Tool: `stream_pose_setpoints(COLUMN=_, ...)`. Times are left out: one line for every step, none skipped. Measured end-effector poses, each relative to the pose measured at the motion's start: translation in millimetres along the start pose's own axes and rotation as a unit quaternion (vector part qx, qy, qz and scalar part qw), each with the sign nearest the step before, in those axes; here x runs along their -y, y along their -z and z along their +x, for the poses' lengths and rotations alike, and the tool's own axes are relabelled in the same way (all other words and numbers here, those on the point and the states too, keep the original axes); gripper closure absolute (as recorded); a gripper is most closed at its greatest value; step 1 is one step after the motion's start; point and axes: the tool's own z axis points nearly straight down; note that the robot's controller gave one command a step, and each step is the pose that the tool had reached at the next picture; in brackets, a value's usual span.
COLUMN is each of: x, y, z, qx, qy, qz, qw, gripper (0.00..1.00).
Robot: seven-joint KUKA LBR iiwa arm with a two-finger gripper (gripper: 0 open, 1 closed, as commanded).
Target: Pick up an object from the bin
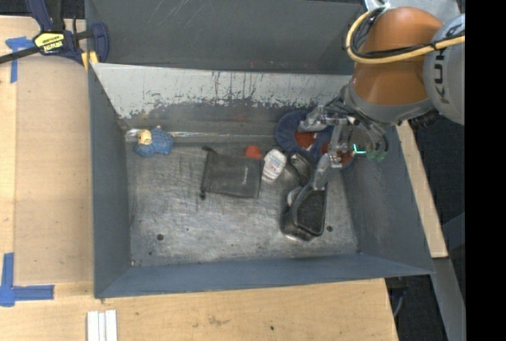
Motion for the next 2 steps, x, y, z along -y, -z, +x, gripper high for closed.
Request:
stream_pose_setpoints(x=27, y=-30, z=-3.2, qx=0.0043, qy=-0.227, qz=-0.001, qw=0.9738, gripper=0.0)
stream_pose_setpoints(x=36, y=-49, z=-13.2, qx=0.0021, qy=-0.521, qz=-0.011, qw=0.8538, gripper=0.0)
